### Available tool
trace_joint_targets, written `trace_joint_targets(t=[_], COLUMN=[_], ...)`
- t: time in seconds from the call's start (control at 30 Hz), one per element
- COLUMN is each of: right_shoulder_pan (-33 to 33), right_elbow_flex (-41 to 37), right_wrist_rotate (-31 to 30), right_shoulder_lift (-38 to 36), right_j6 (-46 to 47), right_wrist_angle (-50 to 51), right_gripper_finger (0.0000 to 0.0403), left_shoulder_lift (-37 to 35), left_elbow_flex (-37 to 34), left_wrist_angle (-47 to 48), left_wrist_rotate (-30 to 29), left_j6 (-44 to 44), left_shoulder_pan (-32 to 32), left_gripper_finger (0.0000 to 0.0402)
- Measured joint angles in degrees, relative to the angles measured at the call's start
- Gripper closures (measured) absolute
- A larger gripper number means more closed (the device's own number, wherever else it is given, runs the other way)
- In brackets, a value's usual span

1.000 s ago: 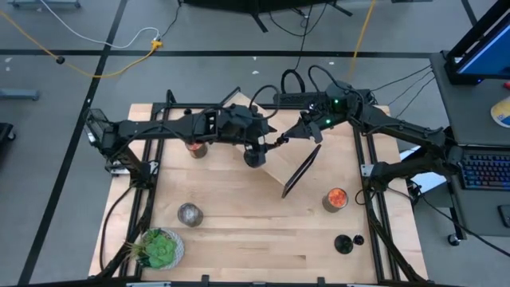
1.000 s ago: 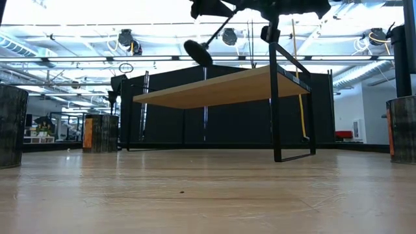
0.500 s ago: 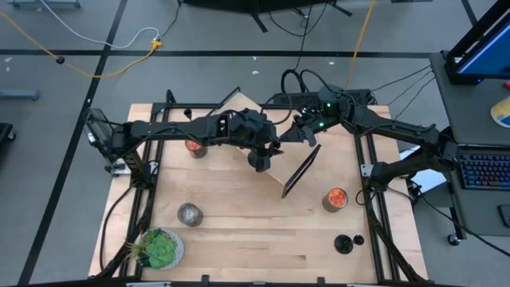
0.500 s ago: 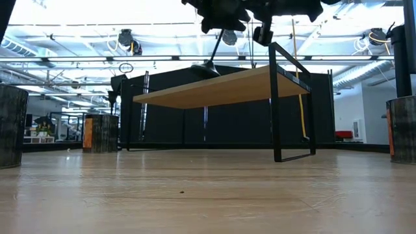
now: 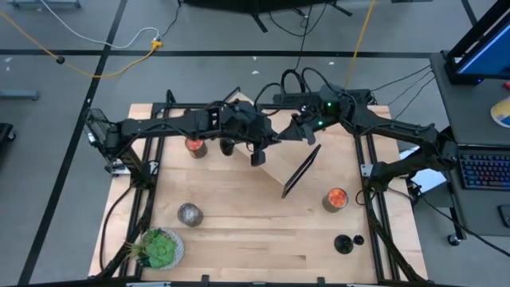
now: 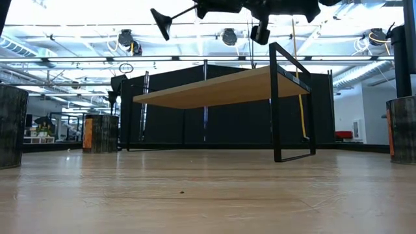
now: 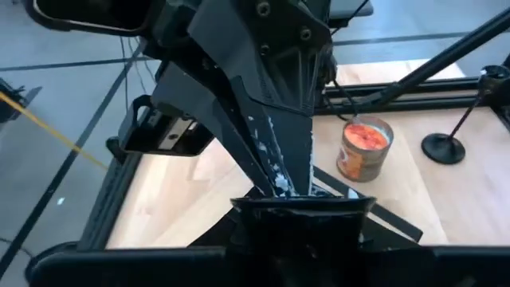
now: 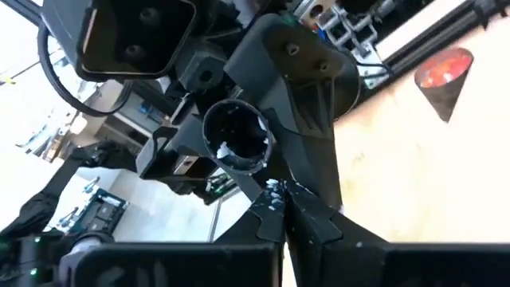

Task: Pick & Place candle stick holders
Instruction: Put the top right black candle holder on the shelf

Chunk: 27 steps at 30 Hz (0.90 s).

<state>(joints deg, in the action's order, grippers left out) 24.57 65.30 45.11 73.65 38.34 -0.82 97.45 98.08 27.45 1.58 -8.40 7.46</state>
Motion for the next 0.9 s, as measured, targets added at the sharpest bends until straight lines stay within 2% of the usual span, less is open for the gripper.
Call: trace_joint_targets(t=[0.17, 0.43, 0.6, 0.9], right_shoulder_pan=[0.9, 3.7, 5.7, 7.4], right_elbow_flex=[0.0, -0.1, -0.1, -0.1], right_wrist_rotate=[-0.4, -0.7, -3.5, -10.9], right_shoulder_lift=[-0.7, -2.9, -4.8, -7.3], right_j6=[0.3, -0.8, -5.2, -15.3], right_wrist_angle=[-3.9, -3.5, 2.8, 15.3], right_gripper_finger=[0.0402, 0.0402, 0.0403, 0.0403], left_shoulder_lift=[-0.1, -0.1, -0.1, -0.1], left_elbow_flex=[2.3, 2.3, 2.3, 2.2], left_wrist_angle=[2.6, 5.2, 4.8, -5.7], left_wrist_rotate=[-2.5, -7.7, -12.2, -10.1], left_j6=[-0.7, 1.8, 5.3, 7.5], left_shoulder_pan=[0.2, 2.2, 4.1, 7.7], left_gripper_finger=[0.0328, 0.0328, 0.0328, 0.0328])
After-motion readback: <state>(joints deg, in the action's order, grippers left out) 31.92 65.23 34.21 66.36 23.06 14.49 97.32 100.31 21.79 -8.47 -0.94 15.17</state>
